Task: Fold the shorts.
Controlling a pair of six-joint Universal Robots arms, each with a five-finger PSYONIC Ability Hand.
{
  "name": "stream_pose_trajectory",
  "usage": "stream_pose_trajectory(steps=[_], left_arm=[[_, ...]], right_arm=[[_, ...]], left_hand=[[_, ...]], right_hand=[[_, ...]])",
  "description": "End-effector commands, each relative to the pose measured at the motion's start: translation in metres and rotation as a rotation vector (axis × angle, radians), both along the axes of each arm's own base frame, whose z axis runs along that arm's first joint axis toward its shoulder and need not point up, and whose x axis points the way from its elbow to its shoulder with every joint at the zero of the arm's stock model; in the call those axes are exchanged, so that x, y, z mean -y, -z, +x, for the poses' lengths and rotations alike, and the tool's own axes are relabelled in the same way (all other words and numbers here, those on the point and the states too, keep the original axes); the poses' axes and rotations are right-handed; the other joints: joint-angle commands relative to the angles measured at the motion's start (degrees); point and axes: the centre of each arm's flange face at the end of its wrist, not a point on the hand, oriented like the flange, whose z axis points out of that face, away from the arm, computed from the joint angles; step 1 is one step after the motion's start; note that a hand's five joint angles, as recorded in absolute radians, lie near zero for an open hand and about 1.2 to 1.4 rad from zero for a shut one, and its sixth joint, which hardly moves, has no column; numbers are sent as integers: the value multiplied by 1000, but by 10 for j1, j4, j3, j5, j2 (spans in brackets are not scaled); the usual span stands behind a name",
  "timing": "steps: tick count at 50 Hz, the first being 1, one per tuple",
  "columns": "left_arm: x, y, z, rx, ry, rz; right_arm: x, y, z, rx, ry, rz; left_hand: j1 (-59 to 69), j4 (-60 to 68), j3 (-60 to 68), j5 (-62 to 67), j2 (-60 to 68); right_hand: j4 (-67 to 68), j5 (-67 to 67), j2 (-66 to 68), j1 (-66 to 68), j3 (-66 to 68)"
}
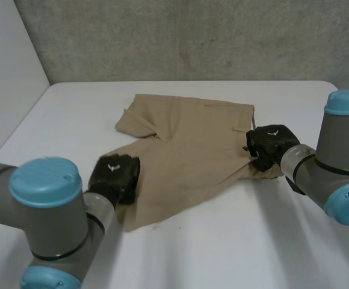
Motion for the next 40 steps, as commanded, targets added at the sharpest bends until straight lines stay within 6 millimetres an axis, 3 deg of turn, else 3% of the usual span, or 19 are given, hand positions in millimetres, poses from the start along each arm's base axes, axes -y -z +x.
stream_pose_trajectory(steps=[1, 5, 8, 15, 26, 40], left_arm=[[15, -35, 6, -48, -23, -99], [9, -31, 7, -22, -11, -62], [-9, -19, 5, 19, 19, -2], [-37, -7, 2, 55, 72, 47], [-35, 11, 12, 116, -43, 59], [-33, 24, 10, 125, -51, 64]], right_arm=[[-4, -12, -1, 2, -2, -4], [-7, -10, 0, 6, -18, 11], [-7, -10, 0, 7, -21, 13], [-7, -8, 0, 8, -18, 16], [-8, -4, 1, 9, -20, 11], [-9, -2, 0, 7, -20, 18]], left_hand=[[152, 118, 120, 144, 119], [152, 118, 120, 144, 119], [-112, -147, -144, -121, -146], [-180, -215, -212, -189, -214], [-283, -317, -315, -292, -316], [-277, -311, -308, -285, -310]], right_hand=[[118, 135, 130, 245, 122], [118, 135, 130, 245, 122], [118, 135, 130, 245, 122], [118, 135, 130, 245, 122], [118, 135, 130, 245, 122], [118, 135, 130, 245, 122]])
